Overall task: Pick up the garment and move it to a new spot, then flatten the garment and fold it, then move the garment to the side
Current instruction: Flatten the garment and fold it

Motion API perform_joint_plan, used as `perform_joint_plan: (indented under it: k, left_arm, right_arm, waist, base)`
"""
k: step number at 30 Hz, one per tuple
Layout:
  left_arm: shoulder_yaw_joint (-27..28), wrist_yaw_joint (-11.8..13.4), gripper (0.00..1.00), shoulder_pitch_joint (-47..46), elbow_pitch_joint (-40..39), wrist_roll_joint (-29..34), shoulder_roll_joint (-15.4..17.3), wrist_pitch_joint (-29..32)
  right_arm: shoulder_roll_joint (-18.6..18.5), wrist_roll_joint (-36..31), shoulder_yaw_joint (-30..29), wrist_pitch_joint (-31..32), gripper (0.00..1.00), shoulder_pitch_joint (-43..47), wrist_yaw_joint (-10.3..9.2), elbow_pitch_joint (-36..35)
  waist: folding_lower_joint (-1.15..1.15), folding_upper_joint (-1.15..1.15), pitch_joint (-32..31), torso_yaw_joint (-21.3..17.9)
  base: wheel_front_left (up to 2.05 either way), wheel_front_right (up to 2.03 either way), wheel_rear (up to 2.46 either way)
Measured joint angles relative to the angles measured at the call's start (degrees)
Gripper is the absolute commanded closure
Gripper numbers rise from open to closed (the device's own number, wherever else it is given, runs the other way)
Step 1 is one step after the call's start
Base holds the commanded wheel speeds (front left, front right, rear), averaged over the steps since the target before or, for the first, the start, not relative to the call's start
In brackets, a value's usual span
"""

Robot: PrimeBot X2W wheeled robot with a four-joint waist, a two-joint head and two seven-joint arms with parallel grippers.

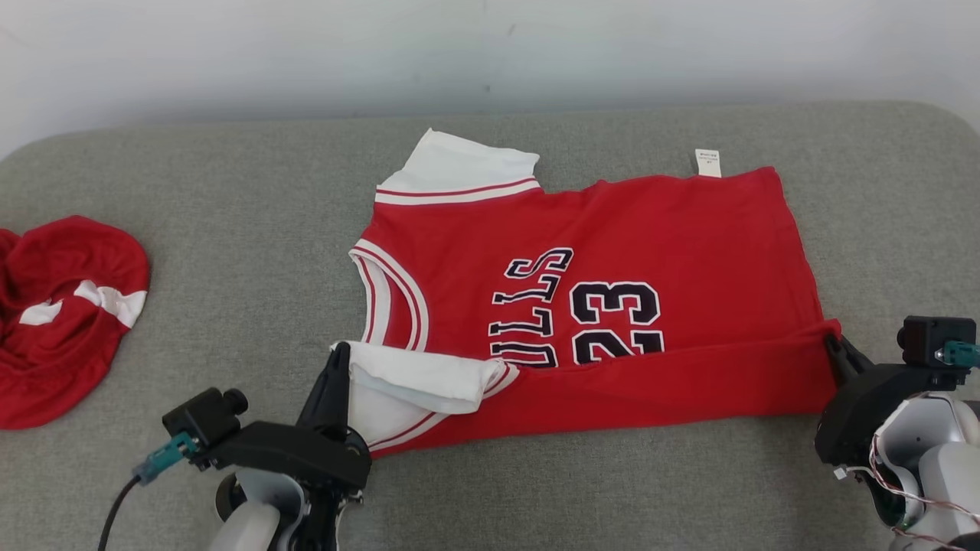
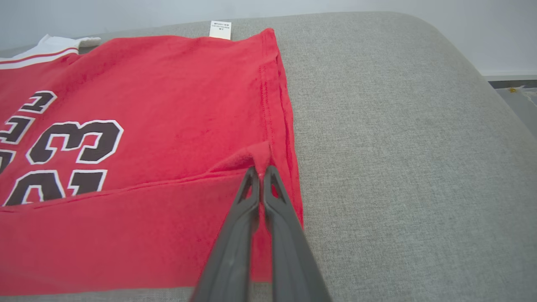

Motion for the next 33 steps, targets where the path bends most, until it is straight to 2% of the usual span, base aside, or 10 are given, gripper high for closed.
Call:
perform_joint_plan:
  k: [11, 20, 21, 22, 23, 24, 29, 33]
  left_arm:
    - [0.5, -1.8, 1.00, -6.7, 5.2, 2.1, -0.6, -1.2]
    - [0.9, -2.3, 1.00, -10.9, 8.2, 2.8, -1.3, -1.5]
    - [0.9, -2.2, 1.00, -11.1, 8.7, 3.1, -1.3, -1.5]
    - [0.9, -2.2, 0.62, -11.3, 9.0, 3.3, -1.4, -1.6]
    - [0.9, -2.1, 0.05, -11.4, 9.3, 3.5, -1.4, -1.7]
    - [1.0, -2.1, 0.00, -11.5, 9.7, 3.7, -1.5, -1.7]
    - [2.5, -1.9, 0.00, -11.5, 9.5, 8.0, -1.5, -2.0]
    - [5.7, -1.4, 0.00, -9.5, 5.9, 14.9, -1.4, -2.2]
  right_arm:
    - [0.1, -1.7, -0.1, -4.8, 1.00, -3.9, 0.00, 3.4]
    - [1.1, -3.3, -0.7, -6.5, 1.00, -7.0, 0.00, 6.3]
    - [1.3, -3.7, -0.6, -6.6, 0.85, -7.4, 0.00, 6.7]
    - [1.5, -3.8, -0.6, -6.9, 0.00, -7.7, 0.00, 7.2]
    - [1.6, -4.0, -0.6, -7.1, 0.00, -8.1, 0.00, 7.6]
    - [1.8, -4.3, -0.6, -7.3, 0.00, -8.3, 0.00, 7.9]
    - [2.2, -4.4, -1.3, -8.9, 0.00, -9.1, 0.00, 9.2]
    - [2.0, -4.4, -2.4, -9.3, 0.00, -8.6, 0.00, 9.1]
  waist:
    - [0.00, 0.00, 3.3, -0.6]
    - [0.00, 0.00, 4.9, -1.3]
    - [0.00, 0.00, 5.0, -1.4]
    - [0.00, 0.00, 5.0, -1.5]
    - [0.00, 0.00, 5.0, -1.6]
    - [0.00, 0.00, 5.0, -1.7]
    - [0.00, 0.00, 4.4, -1.5]
    - [0.00, 0.00, 3.5, -1.2]
  base:
    - [0.00, 0.00, 0.00]
    - [0.00, 0.00, 0.00]
    - [0.00, 0.00, 0.00]
    - [0.00, 0.00, 0.00]
    - [0.00, 0.00, 0.00]
    - [0.00, 0.00, 0.00]
    - [0.00, 0.00, 0.00]
    - [0.00, 0.00, 0.00]
